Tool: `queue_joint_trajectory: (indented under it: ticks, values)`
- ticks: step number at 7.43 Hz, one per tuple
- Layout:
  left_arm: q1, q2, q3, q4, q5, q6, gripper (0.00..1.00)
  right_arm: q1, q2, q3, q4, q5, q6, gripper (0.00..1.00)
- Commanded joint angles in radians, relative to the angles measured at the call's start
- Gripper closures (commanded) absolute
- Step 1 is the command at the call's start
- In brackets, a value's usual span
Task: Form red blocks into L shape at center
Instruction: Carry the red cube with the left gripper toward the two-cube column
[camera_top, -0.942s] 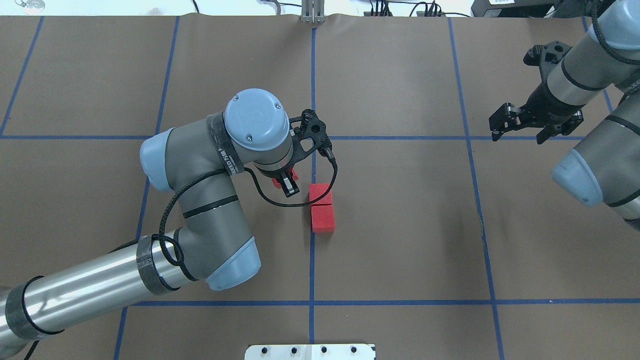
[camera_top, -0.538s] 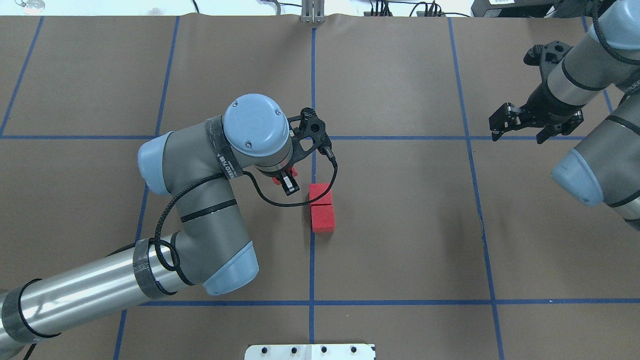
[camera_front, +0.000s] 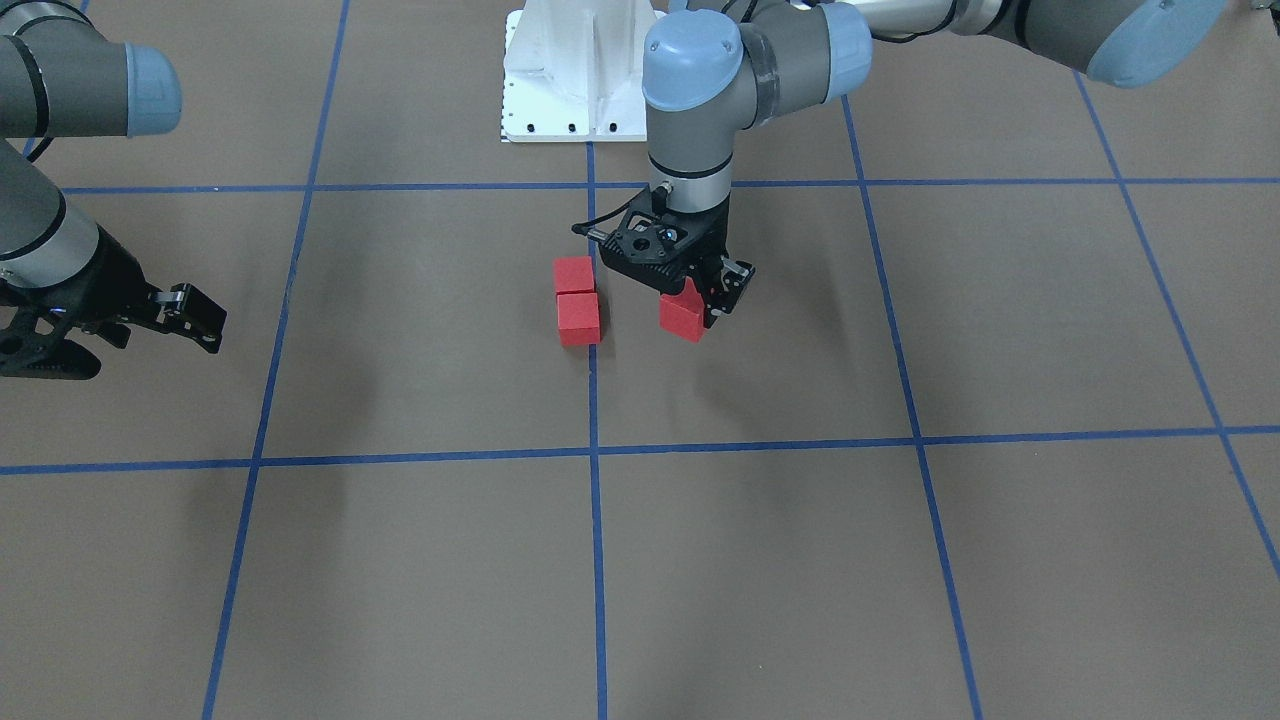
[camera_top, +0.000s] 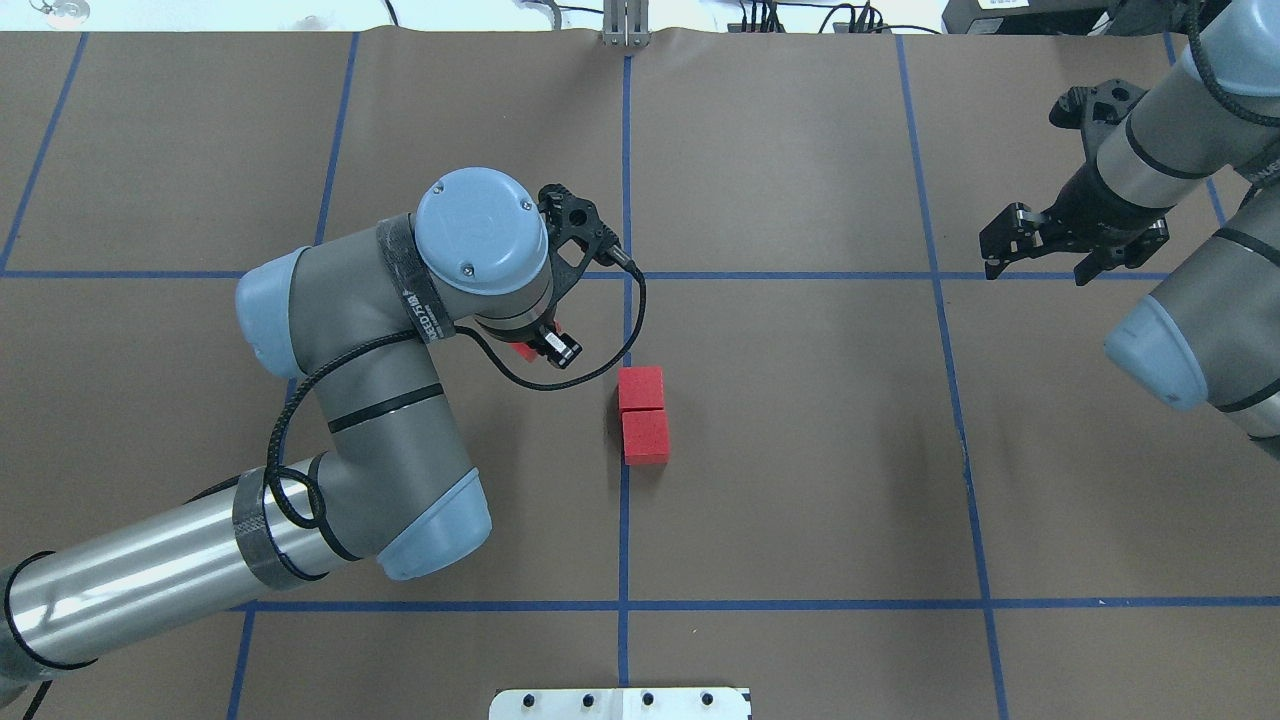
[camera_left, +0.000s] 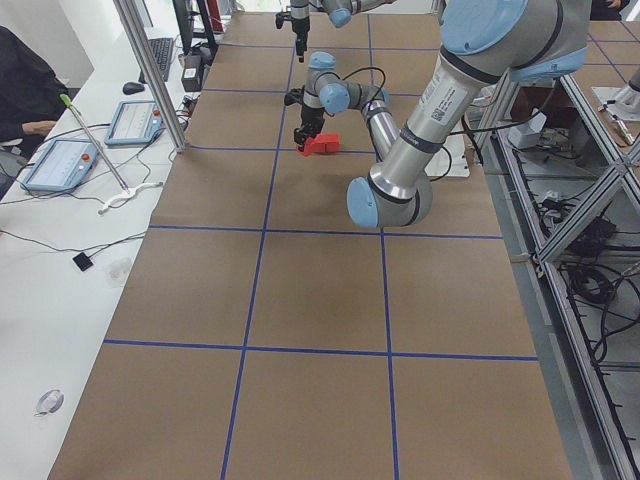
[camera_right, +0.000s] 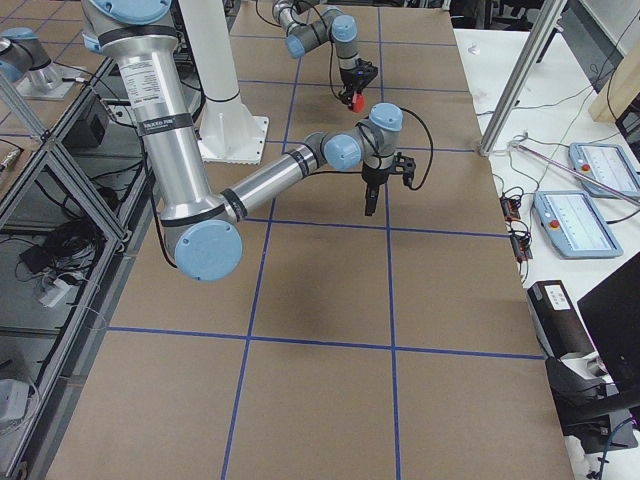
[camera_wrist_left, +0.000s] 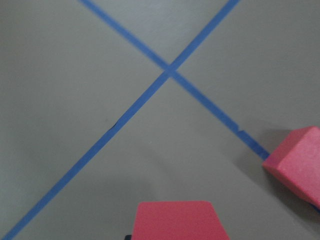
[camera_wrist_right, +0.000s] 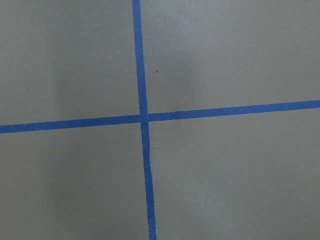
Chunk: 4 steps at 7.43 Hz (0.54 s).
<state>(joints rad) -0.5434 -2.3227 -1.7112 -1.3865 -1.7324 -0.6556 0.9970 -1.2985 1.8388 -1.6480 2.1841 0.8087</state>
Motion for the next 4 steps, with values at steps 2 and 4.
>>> queue_joint_trajectory:
  ticks: [2, 4]
  values:
    - [0.014, 0.0, -0.019, 0.101, -0.055, -0.425, 1.0, -0.001, 0.002, 0.002, -0.001, -0.03, 0.0, 0.0]
    - [0.034, -0.009, -0.01, 0.023, -0.068, -0.894, 1.0, 0.0, -0.004, 0.005, -0.001, -0.023, 0.0, 0.0]
